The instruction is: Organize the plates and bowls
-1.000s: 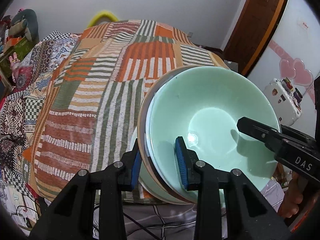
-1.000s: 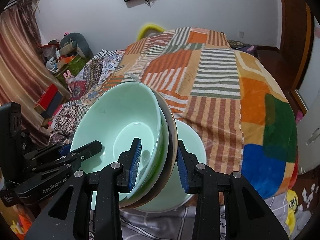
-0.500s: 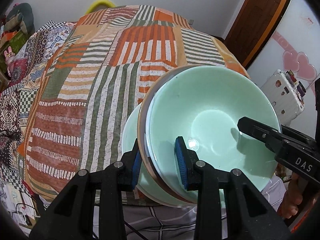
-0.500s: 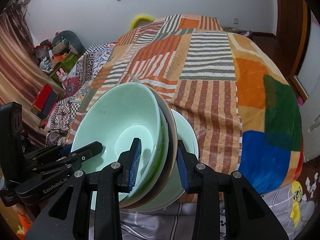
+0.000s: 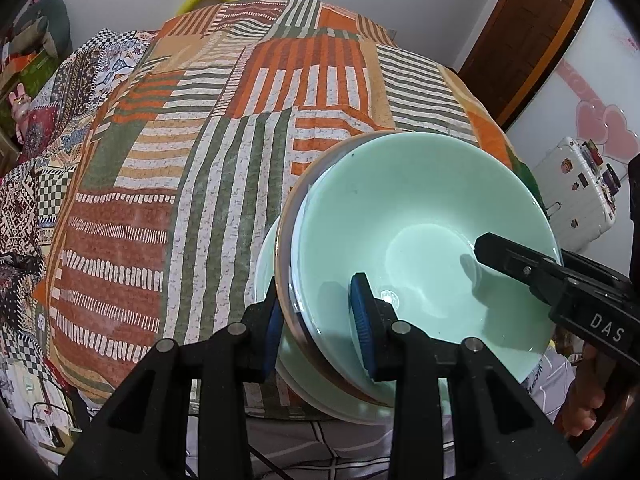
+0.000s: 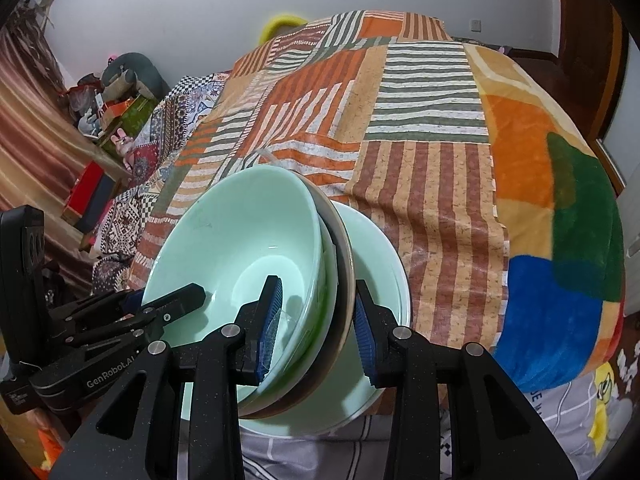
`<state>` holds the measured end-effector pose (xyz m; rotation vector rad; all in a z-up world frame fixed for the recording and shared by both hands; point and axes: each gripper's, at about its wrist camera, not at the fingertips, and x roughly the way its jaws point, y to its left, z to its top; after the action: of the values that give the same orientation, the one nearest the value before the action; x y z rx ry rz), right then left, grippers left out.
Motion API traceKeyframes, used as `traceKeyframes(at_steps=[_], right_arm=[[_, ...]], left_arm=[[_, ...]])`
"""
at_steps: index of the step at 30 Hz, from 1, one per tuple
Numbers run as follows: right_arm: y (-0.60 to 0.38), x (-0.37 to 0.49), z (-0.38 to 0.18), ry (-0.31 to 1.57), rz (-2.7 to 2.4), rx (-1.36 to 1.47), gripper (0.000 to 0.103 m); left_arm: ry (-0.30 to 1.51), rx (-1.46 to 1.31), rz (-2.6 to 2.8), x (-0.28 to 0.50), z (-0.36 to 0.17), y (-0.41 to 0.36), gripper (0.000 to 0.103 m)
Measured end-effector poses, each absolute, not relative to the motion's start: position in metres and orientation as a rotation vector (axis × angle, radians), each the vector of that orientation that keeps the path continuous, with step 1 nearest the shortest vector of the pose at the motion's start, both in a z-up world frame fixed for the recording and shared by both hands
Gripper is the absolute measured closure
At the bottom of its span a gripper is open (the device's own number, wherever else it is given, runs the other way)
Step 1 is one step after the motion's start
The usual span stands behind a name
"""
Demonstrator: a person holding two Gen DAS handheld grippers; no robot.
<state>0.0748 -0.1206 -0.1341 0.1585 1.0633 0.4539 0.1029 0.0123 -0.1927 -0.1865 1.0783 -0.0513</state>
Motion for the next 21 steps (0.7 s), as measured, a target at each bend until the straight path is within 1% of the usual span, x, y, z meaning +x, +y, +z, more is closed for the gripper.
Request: traceKeyframes(at_steps=[5,12,16,21], right_arm=[[-0.121,0.078,-0.139,1.071,0.457,0.169,0.070],[-0.124,0.080,-0.143,1.081,0.477,0.207,0.065],[-0.123,0.078,-0.143,1.081,0.484,0.204,0.064],[-0.123,0.071,-0.131,1.041,0.463,0.155,0.062]], left_arm=[[1.076,-0.206,-0.062,0.106,-0.195,0.014,0.070],[1.078,-0.244,-0.073,0.109,-0.197,0.018,0.070],[1.075,-0.247,-0.071,0.107,-0.197,0.017,0.069],[1.035,-0.207,-0.054,0.100,-0.183,0.017,0.067]])
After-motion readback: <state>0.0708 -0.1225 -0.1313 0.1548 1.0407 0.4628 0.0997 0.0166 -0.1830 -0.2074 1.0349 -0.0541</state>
